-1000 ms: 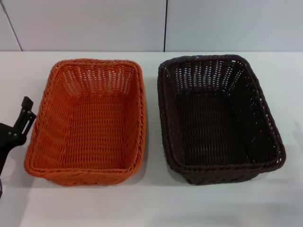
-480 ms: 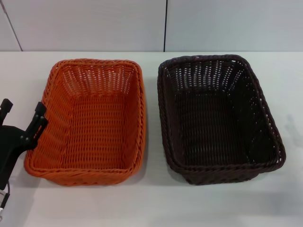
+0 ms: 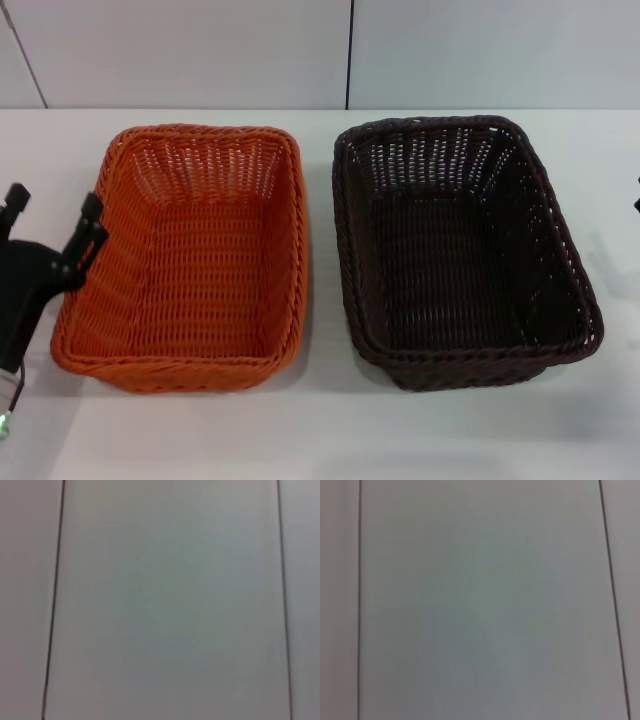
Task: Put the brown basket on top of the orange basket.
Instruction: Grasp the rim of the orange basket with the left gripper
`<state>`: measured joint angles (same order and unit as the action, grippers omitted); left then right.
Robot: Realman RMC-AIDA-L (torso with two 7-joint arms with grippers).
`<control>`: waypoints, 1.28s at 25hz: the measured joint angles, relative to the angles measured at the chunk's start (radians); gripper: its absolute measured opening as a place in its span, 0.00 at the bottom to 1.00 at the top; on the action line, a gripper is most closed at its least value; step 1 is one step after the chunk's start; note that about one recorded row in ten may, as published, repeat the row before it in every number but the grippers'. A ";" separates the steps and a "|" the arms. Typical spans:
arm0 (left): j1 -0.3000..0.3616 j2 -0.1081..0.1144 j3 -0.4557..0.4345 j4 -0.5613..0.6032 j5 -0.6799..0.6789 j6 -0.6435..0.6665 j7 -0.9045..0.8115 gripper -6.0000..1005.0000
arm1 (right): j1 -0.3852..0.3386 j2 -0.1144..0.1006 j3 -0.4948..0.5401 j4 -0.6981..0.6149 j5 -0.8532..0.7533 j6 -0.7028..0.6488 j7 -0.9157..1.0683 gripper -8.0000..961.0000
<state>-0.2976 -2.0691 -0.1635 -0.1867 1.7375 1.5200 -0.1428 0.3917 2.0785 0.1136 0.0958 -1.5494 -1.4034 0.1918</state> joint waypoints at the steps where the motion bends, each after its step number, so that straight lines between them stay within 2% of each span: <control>1: -0.013 0.000 -0.028 -0.005 -0.006 -0.003 -0.004 0.83 | 0.000 0.000 -0.006 -0.001 -0.002 -0.008 -0.001 0.86; 3: -0.013 0.000 -0.028 -0.005 -0.006 -0.003 -0.004 0.83 | 0.001 0.000 -0.011 -0.001 -0.003 -0.012 -0.001 0.86; 5: -0.031 0.004 -0.076 -0.010 -0.007 -0.005 -0.034 0.83 | 0.002 0.000 -0.018 -0.002 -0.008 -0.017 -0.001 0.86; 8: -0.038 0.006 -0.095 -0.011 -0.007 -0.009 -0.061 0.83 | 0.005 0.000 -0.035 -0.004 -0.020 -0.037 -0.003 0.86; 10: -0.091 0.024 -0.147 0.039 -0.002 -0.042 -0.251 0.83 | 0.007 0.000 -0.039 -0.005 -0.023 -0.048 -0.004 0.86; 11: -0.098 0.026 -0.147 0.049 -0.001 -0.047 -0.284 0.83 | 0.007 0.000 -0.039 -0.005 -0.023 -0.048 -0.004 0.86; 12: -0.119 0.034 -0.144 0.073 0.001 -0.058 -0.335 0.83 | 0.009 0.000 -0.040 -0.008 -0.025 -0.050 -0.004 0.86; 13: -0.166 0.049 -0.125 0.135 0.004 -0.096 -0.466 0.83 | 0.017 -0.001 -0.041 -0.018 -0.026 -0.054 -0.004 0.86; 14: -0.166 0.049 -0.125 0.135 0.004 -0.096 -0.466 0.83 | 0.017 -0.001 -0.041 -0.018 -0.026 -0.054 -0.004 0.86; 16: -0.221 0.060 -0.075 0.221 0.005 -0.164 -0.617 0.83 | 0.024 -0.001 -0.042 -0.026 -0.027 -0.057 -0.004 0.86; 17: -0.253 0.064 -0.027 0.286 0.005 -0.209 -0.716 0.83 | 0.026 -0.001 -0.042 -0.028 -0.027 -0.058 -0.004 0.86; 18: -0.297 0.064 0.080 0.408 0.005 -0.269 -0.881 0.83 | 0.027 -0.002 -0.039 -0.029 -0.028 -0.059 -0.004 0.86; 19: -0.297 0.064 0.080 0.408 0.005 -0.269 -0.881 0.83 | 0.027 -0.002 -0.039 -0.029 -0.028 -0.059 -0.004 0.86; 21: -0.317 0.059 0.176 0.509 0.006 -0.298 -1.017 0.83 | 0.026 -0.002 -0.033 -0.030 -0.029 -0.059 -0.004 0.86; 24: -0.320 0.049 0.449 0.741 0.011 -0.385 -1.344 0.83 | 0.020 -0.002 -0.020 -0.030 -0.029 -0.051 -0.004 0.86; 25: -0.320 0.049 0.449 0.741 0.011 -0.385 -1.344 0.83 | 0.019 -0.002 -0.018 -0.031 -0.029 -0.050 -0.004 0.86; 26: -0.270 0.056 0.768 0.982 0.092 -0.459 -1.677 0.83 | 0.018 -0.002 -0.015 -0.032 -0.029 -0.049 -0.004 0.86; 27: -0.270 0.056 0.768 0.982 0.092 -0.459 -1.677 0.83 | 0.018 -0.002 -0.015 -0.032 -0.029 -0.049 -0.004 0.86; 28: -0.244 0.065 0.888 1.089 0.173 -0.481 -1.843 0.83 | 0.017 0.000 -0.011 -0.033 -0.026 -0.044 -0.004 0.86; 29: -0.244 0.065 0.888 1.089 0.173 -0.481 -1.843 0.83 | 0.017 0.000 -0.011 -0.033 -0.026 -0.044 -0.004 0.86; 30: -0.235 0.068 0.931 1.138 0.215 -0.485 -1.911 0.83 | 0.016 0.000 -0.009 -0.034 -0.025 -0.041 -0.004 0.86; 32: -0.219 0.067 1.000 1.248 0.386 -0.461 -2.093 0.83 | 0.015 0.000 -0.005 -0.034 -0.023 -0.033 -0.003 0.86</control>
<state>-0.5161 -2.0020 0.8362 1.0615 2.1231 1.0591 -2.2355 0.4070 2.0790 0.1084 0.0616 -1.5728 -1.4361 0.1889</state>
